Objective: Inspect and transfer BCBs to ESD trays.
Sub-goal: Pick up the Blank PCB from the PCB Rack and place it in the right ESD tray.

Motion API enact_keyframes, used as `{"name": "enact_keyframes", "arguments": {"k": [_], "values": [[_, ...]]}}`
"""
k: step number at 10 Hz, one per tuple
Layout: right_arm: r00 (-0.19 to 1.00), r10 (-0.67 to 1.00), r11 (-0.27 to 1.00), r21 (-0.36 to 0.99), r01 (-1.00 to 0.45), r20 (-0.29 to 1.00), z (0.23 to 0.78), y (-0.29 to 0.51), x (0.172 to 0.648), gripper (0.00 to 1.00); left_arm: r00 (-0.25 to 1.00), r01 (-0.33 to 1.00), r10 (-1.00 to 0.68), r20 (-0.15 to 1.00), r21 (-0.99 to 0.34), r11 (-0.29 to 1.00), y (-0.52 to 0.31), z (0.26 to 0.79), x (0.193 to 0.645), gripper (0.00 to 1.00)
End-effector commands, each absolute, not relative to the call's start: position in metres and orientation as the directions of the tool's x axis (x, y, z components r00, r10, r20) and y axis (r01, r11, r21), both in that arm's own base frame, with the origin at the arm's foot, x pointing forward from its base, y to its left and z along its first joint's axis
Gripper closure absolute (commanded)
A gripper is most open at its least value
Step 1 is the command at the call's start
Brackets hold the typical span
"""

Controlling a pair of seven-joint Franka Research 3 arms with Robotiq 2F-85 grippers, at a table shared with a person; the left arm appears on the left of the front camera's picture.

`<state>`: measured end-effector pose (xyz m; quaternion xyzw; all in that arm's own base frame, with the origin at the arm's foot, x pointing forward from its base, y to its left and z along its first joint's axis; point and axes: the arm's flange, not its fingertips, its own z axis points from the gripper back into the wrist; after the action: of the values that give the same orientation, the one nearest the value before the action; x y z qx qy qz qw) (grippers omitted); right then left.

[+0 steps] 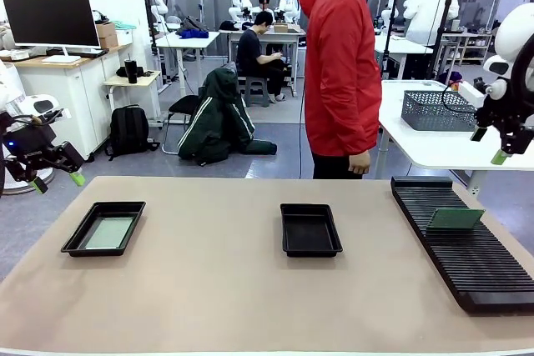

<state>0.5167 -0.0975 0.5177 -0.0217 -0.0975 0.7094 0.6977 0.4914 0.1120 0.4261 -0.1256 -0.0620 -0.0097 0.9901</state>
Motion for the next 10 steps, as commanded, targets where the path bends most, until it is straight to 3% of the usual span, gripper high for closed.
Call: {"name": "enact_keyframes", "arguments": {"k": [1, 10], "values": [[-0.067, 0.991, -0.043, -0.199, -0.979, 0.116, 0.494, -0.104, 0.516, 0.00, 0.991, 0.029, 0.003, 0.131, -0.247, 0.969, 0.113, 0.424, 0.492, 0.00], [-0.100, 0.984, -0.068, -0.208, -0.976, 0.145, 0.419, -0.108, 0.509, 0.00, 0.991, 0.029, 0.003, 0.131, -0.247, 0.969, 0.113, 0.424, 0.492, 0.00]]}}
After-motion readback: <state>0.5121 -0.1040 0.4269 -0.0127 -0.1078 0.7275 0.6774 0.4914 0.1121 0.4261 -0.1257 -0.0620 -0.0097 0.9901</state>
